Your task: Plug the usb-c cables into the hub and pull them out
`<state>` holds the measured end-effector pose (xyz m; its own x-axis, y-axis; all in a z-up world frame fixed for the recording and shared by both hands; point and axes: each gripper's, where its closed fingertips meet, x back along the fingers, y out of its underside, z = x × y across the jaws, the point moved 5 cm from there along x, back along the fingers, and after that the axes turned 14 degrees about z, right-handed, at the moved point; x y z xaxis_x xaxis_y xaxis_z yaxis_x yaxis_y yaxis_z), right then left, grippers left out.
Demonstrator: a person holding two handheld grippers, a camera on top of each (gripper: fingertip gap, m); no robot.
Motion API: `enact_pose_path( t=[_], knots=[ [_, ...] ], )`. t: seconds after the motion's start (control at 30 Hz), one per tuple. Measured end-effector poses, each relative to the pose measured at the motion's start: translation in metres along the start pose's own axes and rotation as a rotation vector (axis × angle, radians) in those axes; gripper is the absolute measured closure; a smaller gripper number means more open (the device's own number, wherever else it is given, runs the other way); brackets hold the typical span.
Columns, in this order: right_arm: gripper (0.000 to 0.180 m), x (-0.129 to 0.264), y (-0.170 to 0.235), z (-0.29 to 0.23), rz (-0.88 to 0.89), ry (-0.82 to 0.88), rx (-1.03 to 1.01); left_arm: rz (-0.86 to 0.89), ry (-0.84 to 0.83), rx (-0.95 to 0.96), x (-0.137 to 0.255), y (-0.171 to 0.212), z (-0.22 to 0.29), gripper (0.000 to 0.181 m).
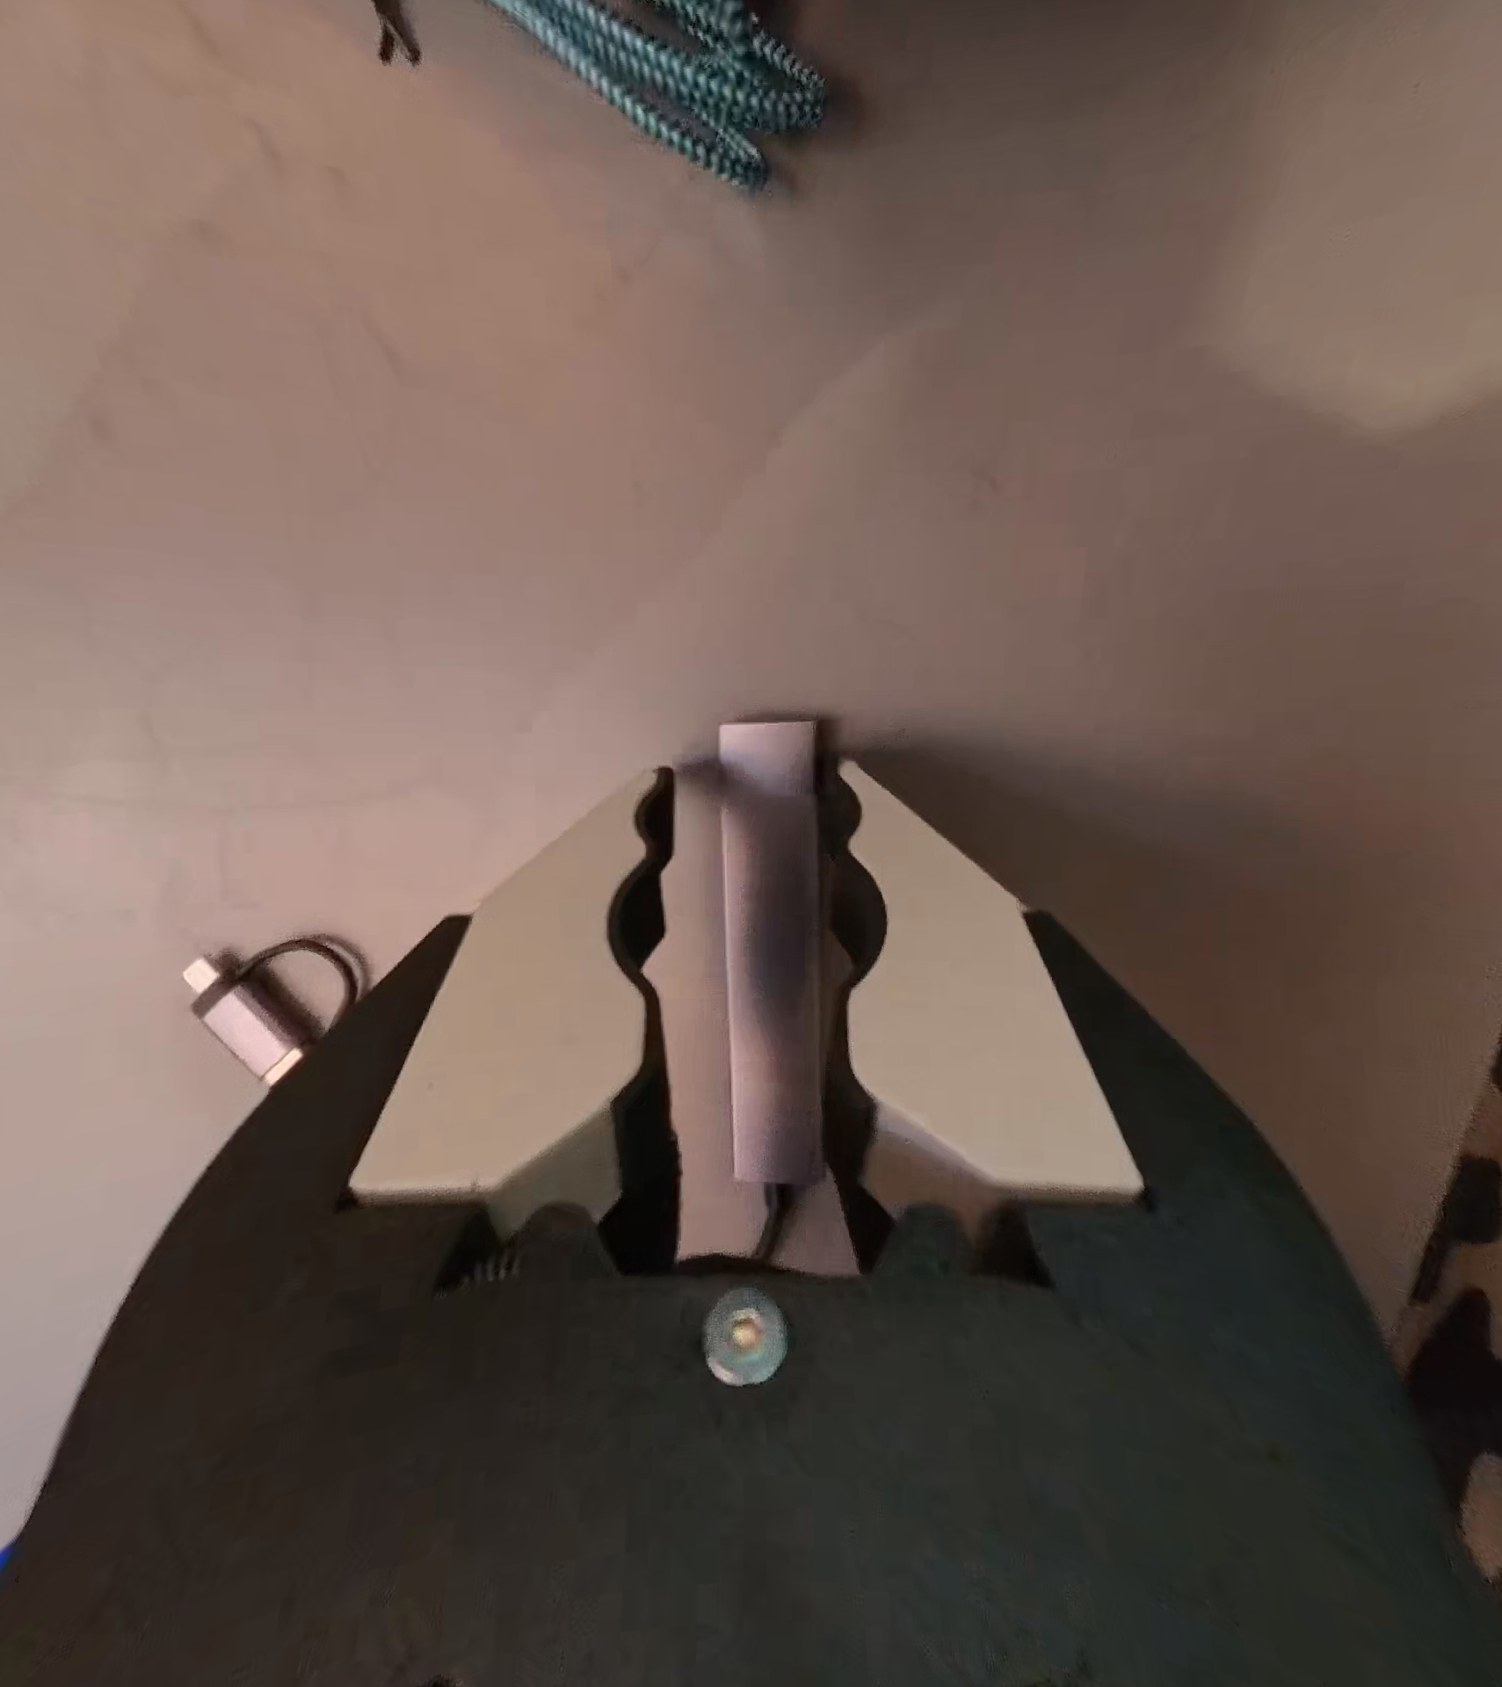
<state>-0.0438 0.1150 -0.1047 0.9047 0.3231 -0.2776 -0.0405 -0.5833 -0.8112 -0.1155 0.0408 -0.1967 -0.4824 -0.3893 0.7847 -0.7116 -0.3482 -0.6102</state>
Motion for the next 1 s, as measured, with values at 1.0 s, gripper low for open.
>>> enact_pose_path(
  t=[1.0],
  knots=[
    [0.171, -0.014, 0.018, -0.015, -0.19, 0.009, 0.331, 0.323, 0.051, 0.144, 0.08, -0.031, -0.015, 0.161]
  ],
)
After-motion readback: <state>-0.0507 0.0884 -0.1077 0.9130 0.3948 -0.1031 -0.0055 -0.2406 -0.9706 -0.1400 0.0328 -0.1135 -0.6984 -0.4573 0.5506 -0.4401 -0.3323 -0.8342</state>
